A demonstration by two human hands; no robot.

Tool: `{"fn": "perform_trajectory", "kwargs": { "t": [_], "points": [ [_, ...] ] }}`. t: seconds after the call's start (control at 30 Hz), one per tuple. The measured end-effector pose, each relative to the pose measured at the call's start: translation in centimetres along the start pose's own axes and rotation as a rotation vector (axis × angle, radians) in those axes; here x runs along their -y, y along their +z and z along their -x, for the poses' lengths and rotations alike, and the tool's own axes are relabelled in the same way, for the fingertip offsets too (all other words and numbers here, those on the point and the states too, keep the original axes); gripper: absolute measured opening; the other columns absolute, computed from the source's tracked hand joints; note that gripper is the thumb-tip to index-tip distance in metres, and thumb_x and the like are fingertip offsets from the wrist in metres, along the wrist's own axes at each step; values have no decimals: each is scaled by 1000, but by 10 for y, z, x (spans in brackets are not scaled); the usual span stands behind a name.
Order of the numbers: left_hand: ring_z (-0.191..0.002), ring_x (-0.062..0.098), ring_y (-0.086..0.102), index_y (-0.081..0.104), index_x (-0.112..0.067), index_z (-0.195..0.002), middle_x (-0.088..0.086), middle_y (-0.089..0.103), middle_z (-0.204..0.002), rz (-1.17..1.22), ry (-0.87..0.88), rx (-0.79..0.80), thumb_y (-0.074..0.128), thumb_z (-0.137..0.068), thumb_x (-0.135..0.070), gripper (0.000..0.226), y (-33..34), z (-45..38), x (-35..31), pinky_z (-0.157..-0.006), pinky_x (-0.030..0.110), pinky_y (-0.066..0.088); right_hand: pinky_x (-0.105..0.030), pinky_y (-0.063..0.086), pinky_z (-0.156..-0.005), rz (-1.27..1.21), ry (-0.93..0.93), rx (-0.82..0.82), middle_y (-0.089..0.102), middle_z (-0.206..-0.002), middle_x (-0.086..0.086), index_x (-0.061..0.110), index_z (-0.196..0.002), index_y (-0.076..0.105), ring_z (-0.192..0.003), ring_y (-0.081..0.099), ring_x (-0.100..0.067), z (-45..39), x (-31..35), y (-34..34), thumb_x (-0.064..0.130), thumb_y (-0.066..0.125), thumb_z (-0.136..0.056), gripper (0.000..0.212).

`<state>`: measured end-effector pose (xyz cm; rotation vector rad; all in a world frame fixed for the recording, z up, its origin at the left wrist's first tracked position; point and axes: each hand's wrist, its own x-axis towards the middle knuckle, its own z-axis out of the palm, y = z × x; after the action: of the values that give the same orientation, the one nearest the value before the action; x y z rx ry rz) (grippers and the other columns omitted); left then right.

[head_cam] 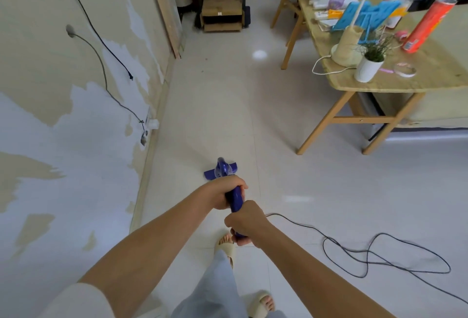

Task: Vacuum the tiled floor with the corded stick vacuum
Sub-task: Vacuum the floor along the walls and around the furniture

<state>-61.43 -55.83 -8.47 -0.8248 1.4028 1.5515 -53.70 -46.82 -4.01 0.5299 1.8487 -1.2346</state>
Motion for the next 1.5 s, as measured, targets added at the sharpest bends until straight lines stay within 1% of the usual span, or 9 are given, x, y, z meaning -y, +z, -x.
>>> {"fn": "perform_trajectory", "kwargs": {
  "t": [0.13, 0.33, 0.53, 0.7, 0.9, 1.07, 1.17, 1.4, 1.5],
  "points": [
    [-53, 14, 49, 49, -9, -67, 4, 52, -54, -50, -7, -12, 56, -88, -5, 23, -18, -2, -6, -54, 24, 49, -20, 45, -41, -38, 3, -12, 54, -70, -8, 3, -121, 40, -42, 53, -11, -15, 9, 18, -1, 52, -85, 39],
    [-55, 16, 52, 50, -6, -70, 7, 54, -59, -91, 17, -27, 56, -89, -6, 19, -35, -26, -37, -52, 26, 51, -21, 48, -43, -66, 14, -54, 57, -87, -13, 5, -109, 40, -48, 54, -14, -50, 34, 22, -1, 53, -85, 28],
    [-53, 17, 49, 47, -5, -73, 8, 50, -60, -57, 12, -32, 53, -90, -5, 19, -65, -68, -101, -48, 23, 49, -26, 53, -56, -50, 83, -109, 57, -82, -10, 6, -114, 41, -49, 57, -15, -117, 91, 18, 0, 55, -85, 32],
    [-54, 20, 51, 49, -4, -70, 10, 52, -60, -90, 49, -51, 54, -88, -3, 19, -101, -104, -156, -50, 26, 50, -23, 52, -48, -45, 123, -117, 57, -78, -8, 8, -112, 39, -46, 56, -13, -171, 146, 22, 1, 55, -87, 30],
    [-54, 21, 49, 48, -4, -65, 11, 51, -58, -85, 73, -71, 54, -89, -3, 25, -139, -141, -217, -52, 28, 47, -23, 49, -45, -8, 120, -109, 58, -89, -13, 5, -122, 40, -47, 57, -15, -224, 207, 24, -1, 53, -86, 38],
    [-57, 22, 51, 49, -5, -65, 10, 53, -58, -88, 89, -47, 54, -90, -6, 26, -146, -160, -256, -60, 29, 49, -23, 48, -44, 24, 85, -135, 56, -93, -14, 7, -111, 41, -45, 54, -16, -246, 240, 6, 0, 50, -86, 27],
    [-59, 22, 52, 49, -6, -64, 8, 54, -51, -104, 83, -31, 54, -89, -8, 26, -142, -162, -263, -63, 30, 49, -23, 47, -45, 51, 75, -139, 55, -88, -13, 6, -109, 42, -45, 53, -16, -243, 243, -4, -1, 49, -86, 25],
    [-59, 22, 52, 48, -5, -65, 8, 53, -49, -102, 31, 29, 51, -87, -3, 22, -121, -143, -240, -66, 30, 49, -22, 46, -44, 86, 86, -141, 54, -77, -10, 6, -110, 42, -45, 52, -14, -209, 221, -10, 0, 49, -86, 26],
    [-61, 22, 52, 48, -5, -64, 10, 52, -59, -118, 28, 45, 51, -86, -3, 21, -106, -124, -223, -67, 29, 49, -21, 45, -42, 59, 105, -134, 53, -74, -9, 6, -114, 43, -45, 51, -14, -184, 206, -12, -1, 50, -85, 30]
  ]
}}
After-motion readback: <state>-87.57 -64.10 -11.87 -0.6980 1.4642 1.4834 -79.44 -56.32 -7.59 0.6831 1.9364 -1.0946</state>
